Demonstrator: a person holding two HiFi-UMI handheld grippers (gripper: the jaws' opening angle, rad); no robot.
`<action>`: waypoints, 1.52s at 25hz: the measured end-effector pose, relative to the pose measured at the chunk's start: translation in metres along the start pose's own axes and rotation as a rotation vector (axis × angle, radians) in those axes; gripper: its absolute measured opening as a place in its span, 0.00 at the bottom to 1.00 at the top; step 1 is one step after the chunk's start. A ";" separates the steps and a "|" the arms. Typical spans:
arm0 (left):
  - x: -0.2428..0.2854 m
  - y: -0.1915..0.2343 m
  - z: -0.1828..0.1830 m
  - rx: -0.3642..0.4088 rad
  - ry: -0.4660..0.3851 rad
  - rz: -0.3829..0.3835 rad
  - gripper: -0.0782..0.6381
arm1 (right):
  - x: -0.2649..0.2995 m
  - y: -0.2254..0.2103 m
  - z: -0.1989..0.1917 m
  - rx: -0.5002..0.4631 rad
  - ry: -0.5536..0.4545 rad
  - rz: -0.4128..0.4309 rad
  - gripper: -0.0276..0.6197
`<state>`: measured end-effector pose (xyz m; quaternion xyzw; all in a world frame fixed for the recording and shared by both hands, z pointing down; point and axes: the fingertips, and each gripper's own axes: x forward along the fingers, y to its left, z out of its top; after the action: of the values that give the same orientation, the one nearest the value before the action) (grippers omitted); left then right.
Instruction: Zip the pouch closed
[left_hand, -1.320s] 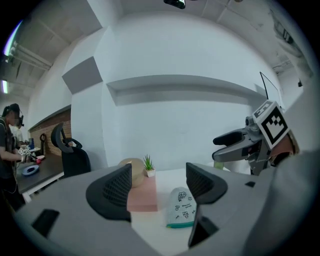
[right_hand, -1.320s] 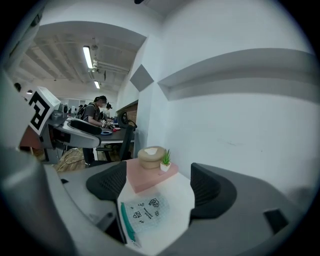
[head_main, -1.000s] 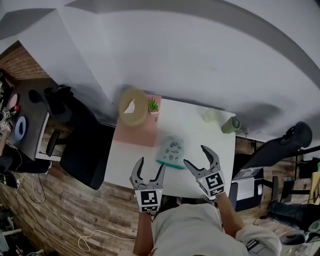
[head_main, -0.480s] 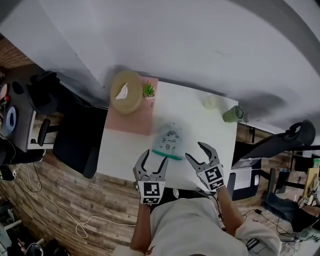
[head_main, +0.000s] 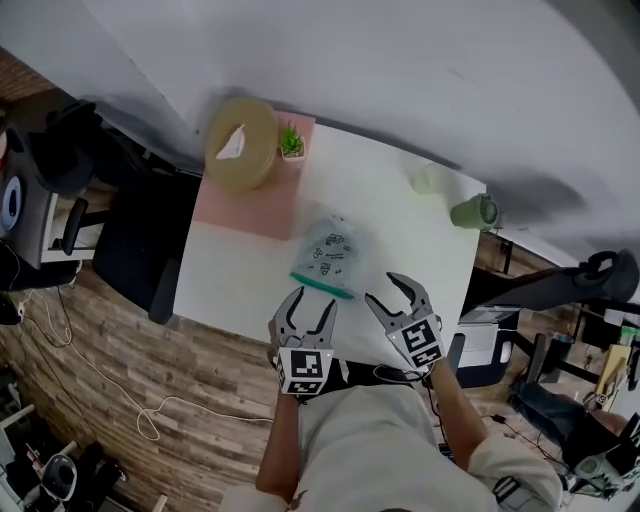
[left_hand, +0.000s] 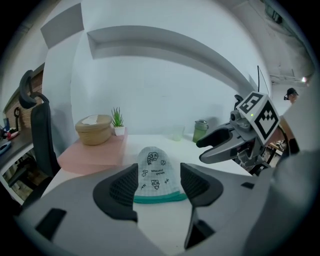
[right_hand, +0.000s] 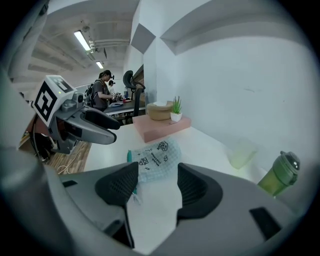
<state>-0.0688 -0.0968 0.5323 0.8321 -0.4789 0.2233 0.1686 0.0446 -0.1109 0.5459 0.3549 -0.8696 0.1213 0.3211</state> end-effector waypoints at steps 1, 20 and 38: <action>0.002 -0.003 -0.004 -0.001 0.007 0.002 0.47 | 0.002 0.001 -0.005 -0.003 0.005 0.012 0.43; 0.038 -0.047 -0.078 -0.051 0.151 -0.022 0.38 | 0.032 0.029 -0.075 -0.180 0.131 0.198 0.34; 0.060 -0.066 -0.109 -0.043 0.220 -0.077 0.34 | 0.057 0.053 -0.105 -0.266 0.190 0.338 0.17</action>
<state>-0.0076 -0.0547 0.6516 0.8165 -0.4298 0.2963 0.2465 0.0268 -0.0574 0.6633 0.1459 -0.8909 0.0907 0.4205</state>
